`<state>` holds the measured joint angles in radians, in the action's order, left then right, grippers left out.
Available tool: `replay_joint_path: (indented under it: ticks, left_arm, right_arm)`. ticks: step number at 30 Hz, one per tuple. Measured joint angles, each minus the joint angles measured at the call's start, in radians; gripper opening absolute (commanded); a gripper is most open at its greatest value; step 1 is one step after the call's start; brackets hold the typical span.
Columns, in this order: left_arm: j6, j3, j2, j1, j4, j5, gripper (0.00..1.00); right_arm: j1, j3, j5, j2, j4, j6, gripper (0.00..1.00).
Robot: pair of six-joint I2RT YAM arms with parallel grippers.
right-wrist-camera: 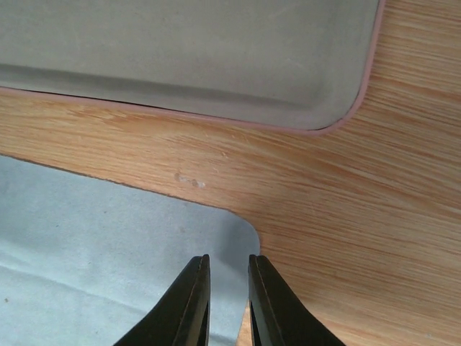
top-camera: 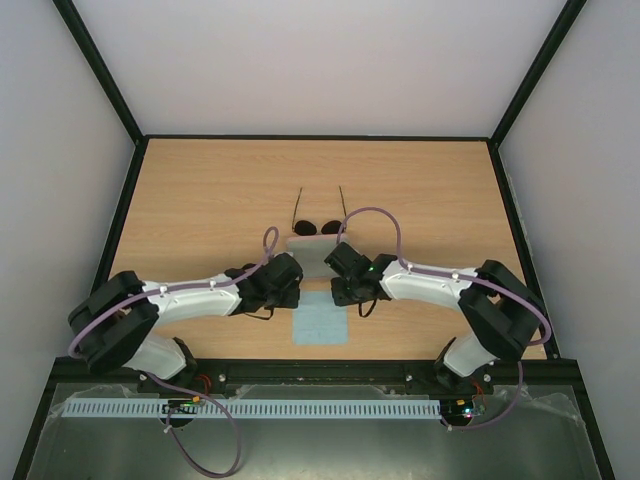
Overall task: Organize the sunglasses
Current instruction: Fold the glasses cleaning cloth at the center of the board.
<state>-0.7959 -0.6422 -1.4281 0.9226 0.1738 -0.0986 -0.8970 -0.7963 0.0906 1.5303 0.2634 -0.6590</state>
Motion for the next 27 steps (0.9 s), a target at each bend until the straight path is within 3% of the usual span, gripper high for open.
replay_joint_path:
  ticks: [27]
  left_arm:
    - [0.027,-0.005,-0.058,0.004,-0.047,-0.019,0.22]
  right_arm:
    - [0.0,-0.031,0.067,0.075,-0.001,0.009,0.14]
